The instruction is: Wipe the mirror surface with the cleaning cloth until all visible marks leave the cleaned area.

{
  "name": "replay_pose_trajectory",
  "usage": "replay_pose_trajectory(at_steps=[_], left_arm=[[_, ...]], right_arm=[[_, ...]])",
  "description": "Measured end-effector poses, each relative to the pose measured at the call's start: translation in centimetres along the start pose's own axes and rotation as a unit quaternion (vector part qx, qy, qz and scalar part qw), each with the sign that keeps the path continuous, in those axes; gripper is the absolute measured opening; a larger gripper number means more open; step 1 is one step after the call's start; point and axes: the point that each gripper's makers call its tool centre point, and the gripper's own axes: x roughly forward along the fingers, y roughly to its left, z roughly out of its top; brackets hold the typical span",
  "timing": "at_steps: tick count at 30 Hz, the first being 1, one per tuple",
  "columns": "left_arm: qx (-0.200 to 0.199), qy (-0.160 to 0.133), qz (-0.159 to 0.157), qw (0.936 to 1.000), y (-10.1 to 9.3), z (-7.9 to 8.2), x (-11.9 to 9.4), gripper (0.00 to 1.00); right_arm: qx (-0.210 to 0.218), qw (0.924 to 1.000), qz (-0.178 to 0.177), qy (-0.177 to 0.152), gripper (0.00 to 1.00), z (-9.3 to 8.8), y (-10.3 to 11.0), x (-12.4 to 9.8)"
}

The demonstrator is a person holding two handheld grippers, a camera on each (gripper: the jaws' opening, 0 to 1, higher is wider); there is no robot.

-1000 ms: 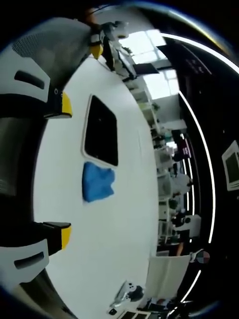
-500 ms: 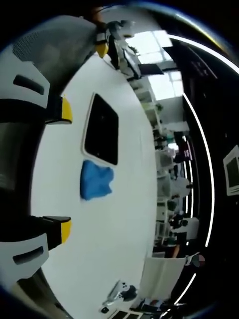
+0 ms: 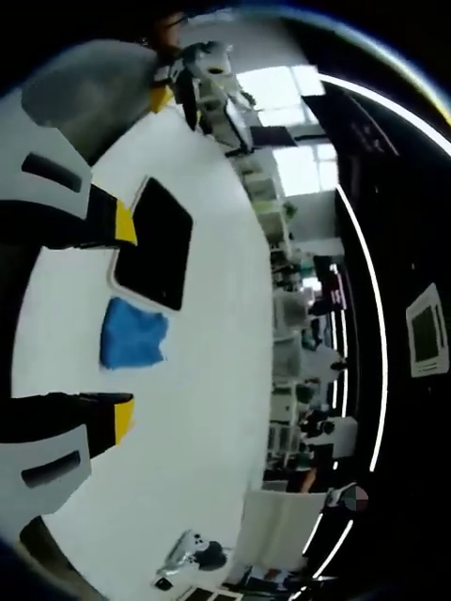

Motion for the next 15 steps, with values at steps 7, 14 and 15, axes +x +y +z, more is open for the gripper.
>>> replay_pose_trajectory(at_steps=[7,14,15], left_arm=[[-0.003,0.000,0.001,1.0000,0.0,0.0,0.0,0.99],[-0.004,0.000,0.001,1.0000,0.0,-0.1,0.0,0.99],[-0.003,0.000,0.002,1.0000,0.0,-0.1,0.0,0.99]], right_arm=[[-0.063,0.9979,0.016,-0.004,0.43,2.7,1.1,2.5],[-0.090,0.9956,0.022,0.016,0.37,2.0,0.7,5.4],[-0.094,0.9950,0.025,0.025,0.37,1.3,0.7,5.9]])
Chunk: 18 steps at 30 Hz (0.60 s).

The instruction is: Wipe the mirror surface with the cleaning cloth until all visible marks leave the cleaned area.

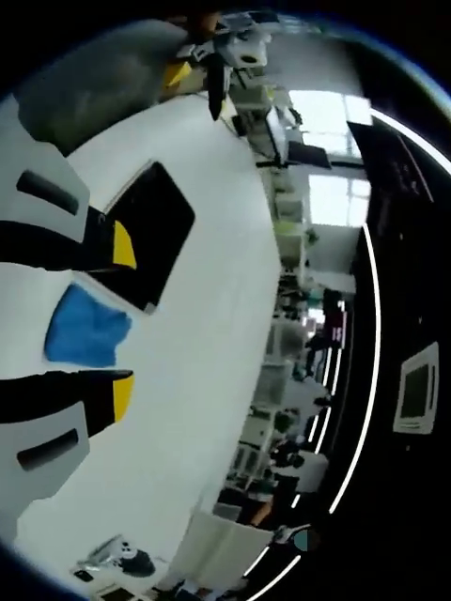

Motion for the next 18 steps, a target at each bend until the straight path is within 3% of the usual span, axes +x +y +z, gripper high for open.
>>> replay_pose_trajectory(at_steps=[4,7,10,18], left_arm=[[-0.002,-0.002,0.001,1.0000,0.1,0.0,0.0,0.99],[-0.002,-0.004,0.003,1.0000,0.1,0.1,-0.1,0.99],[-0.003,-0.003,0.002,1.0000,0.1,0.1,0.0,0.99],[-0.002,-0.005,0.005,1.0000,0.2,0.1,-0.1,0.99]], right_arm=[[0.006,0.9994,0.011,0.033,0.32,-2.3,-0.2,1.6],[0.013,0.9990,0.012,0.041,0.25,-3.0,-0.6,2.2],[0.034,0.9986,0.005,0.040,0.27,-3.2,-0.9,2.8],[0.032,0.9978,0.002,0.058,0.29,-4.1,-0.8,4.1]])
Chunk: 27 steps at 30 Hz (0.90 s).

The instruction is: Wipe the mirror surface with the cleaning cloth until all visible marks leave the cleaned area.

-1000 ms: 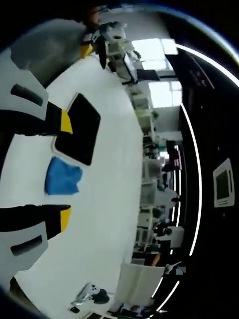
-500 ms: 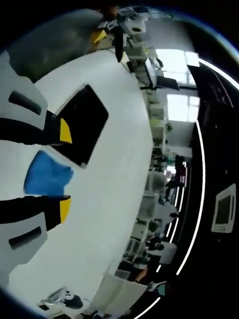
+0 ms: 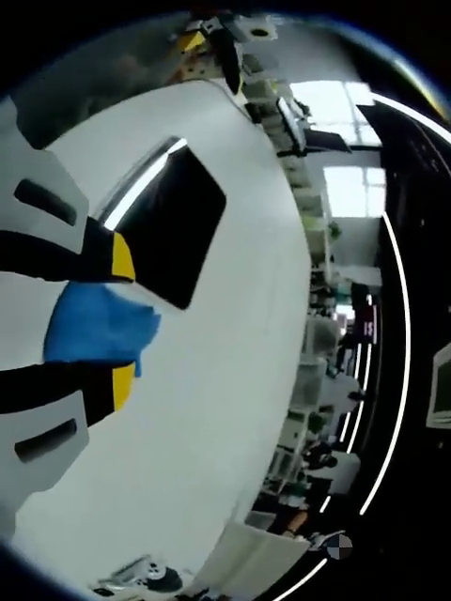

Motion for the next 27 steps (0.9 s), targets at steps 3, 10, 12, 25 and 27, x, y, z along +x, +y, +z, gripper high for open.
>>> replay_pose_trajectory(at_steps=[3,10,12,25,27], left_arm=[[-0.001,0.002,0.002,1.0000,0.1,-0.1,0.0,0.99],[-0.003,-0.002,0.002,1.0000,0.1,0.0,0.0,0.99],[-0.004,-0.003,-0.002,1.0000,0.0,0.1,0.0,0.99],[-0.004,0.004,-0.002,1.0000,-0.1,-0.2,0.0,0.99],[-0.003,0.001,0.001,1.0000,0.0,-0.1,0.0,0.99]], right_arm=[[-0.001,1.0000,-0.002,0.008,0.31,-0.3,-0.3,0.5],[0.010,0.9999,-0.003,0.008,0.32,-0.4,-0.8,1.2],[0.021,0.9997,-0.005,0.010,0.34,-0.6,-0.9,1.5],[0.026,0.9990,-0.015,0.034,0.35,-2.5,-1.7,2.3],[0.025,0.9990,-0.016,0.034,0.36,-2.5,-1.7,2.4]])
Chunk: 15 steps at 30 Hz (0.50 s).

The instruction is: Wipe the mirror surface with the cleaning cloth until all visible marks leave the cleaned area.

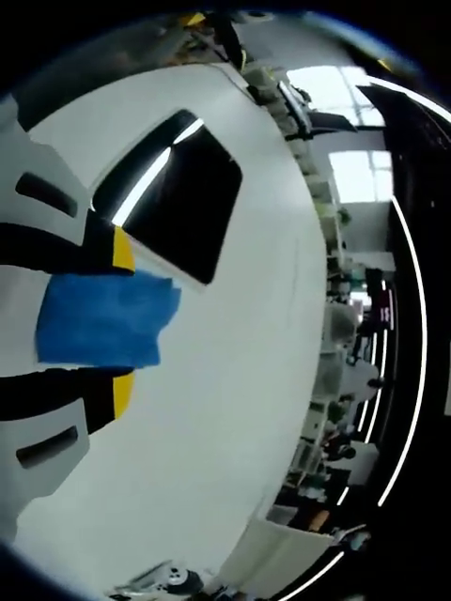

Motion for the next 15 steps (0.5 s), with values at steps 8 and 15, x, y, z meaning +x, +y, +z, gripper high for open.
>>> replay_pose_trajectory(at_steps=[8,15], left_arm=[[0.001,-0.005,0.000,1.0000,0.0,0.1,0.0,0.99],[0.001,-0.004,-0.003,1.0000,-0.1,0.1,0.0,0.99]], right_arm=[[-0.001,0.9999,0.005,-0.012,0.35,0.2,0.7,0.7],[-0.002,1.0000,0.003,-0.007,0.30,0.1,0.4,1.3]])
